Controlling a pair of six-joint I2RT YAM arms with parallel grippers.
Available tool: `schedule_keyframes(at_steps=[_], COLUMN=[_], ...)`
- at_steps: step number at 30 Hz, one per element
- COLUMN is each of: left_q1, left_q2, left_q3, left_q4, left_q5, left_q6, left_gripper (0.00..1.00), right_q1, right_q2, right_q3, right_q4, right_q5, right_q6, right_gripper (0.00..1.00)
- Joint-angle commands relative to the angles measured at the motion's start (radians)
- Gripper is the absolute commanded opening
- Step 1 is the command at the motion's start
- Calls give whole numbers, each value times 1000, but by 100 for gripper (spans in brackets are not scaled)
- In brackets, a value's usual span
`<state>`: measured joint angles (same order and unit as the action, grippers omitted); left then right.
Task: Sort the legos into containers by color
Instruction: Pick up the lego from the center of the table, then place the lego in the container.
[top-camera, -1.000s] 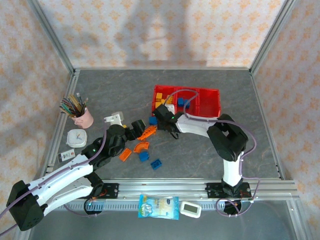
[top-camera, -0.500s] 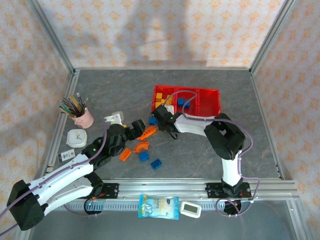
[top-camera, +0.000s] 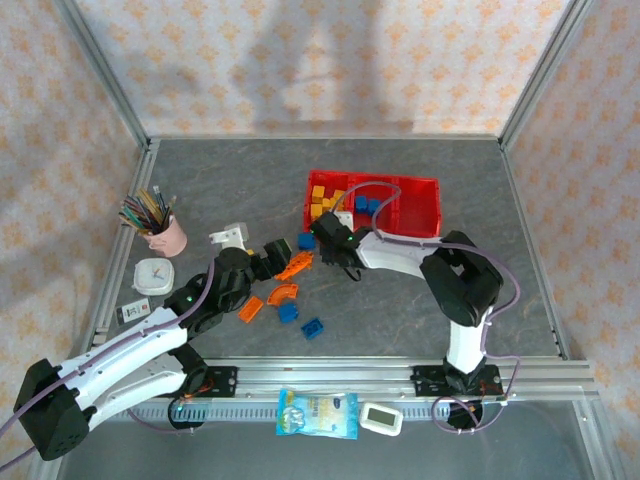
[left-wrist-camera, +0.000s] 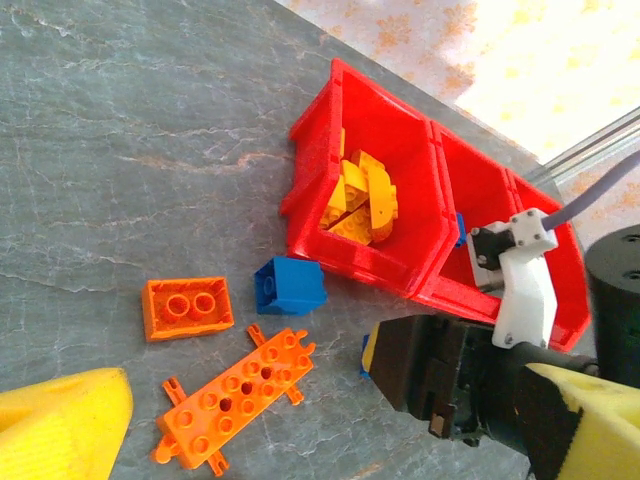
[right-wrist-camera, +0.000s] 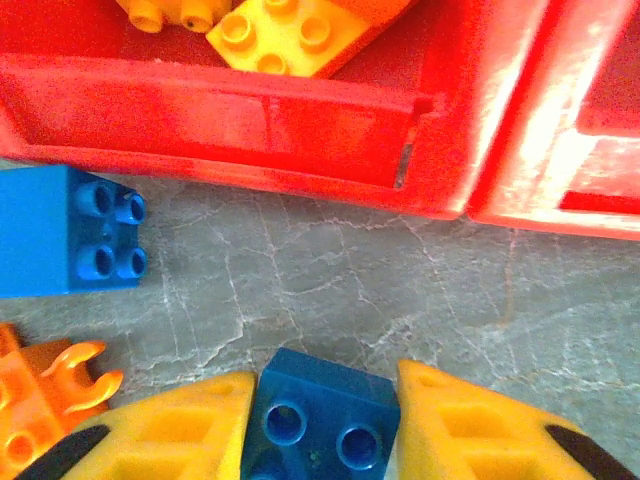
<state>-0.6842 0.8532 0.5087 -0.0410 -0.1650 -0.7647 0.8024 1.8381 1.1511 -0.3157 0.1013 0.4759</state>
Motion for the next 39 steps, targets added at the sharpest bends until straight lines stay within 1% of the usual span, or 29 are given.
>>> schedule_keyframes(at_steps=[1, 8, 13, 18, 23, 27, 30, 33, 39], left_q1=[8, 8, 8, 8, 8, 8, 8, 8, 8], left_q2=[3, 49, 111, 173, 207, 210, 207, 204, 194], left_q3=[31, 63, 99, 142, 175, 182, 182, 180, 177], left_q4=[-8, 10, 40, 57, 64, 67, 67, 68, 67], left_q5=[4, 31, 71, 112, 124, 119, 117, 114, 114], left_q6=[13, 31, 45, 52, 64, 67, 68, 69, 67], left_gripper=[99, 99, 99, 99, 99, 99, 99, 99, 99], right_q1=[-20, -70, -167, -258, -324, -343, -345, -345, -343], right_q2=[-74, -196, -241, -194, -87, -30, -11, -21, -76], right_q3=[-30, -38, -15, 52, 127, 167, 188, 193, 174], right_q4=[-26, -54, -59, -58, -43, -23, -23, -22, -24], right_q5=[3, -36, -92, -86, -76, -82, -86, -101, -138], right_q6=[9, -7, -38, -87, -120, -131, -137, -146, -153], right_gripper=[35, 36, 36, 36, 36, 37, 43, 49, 53])
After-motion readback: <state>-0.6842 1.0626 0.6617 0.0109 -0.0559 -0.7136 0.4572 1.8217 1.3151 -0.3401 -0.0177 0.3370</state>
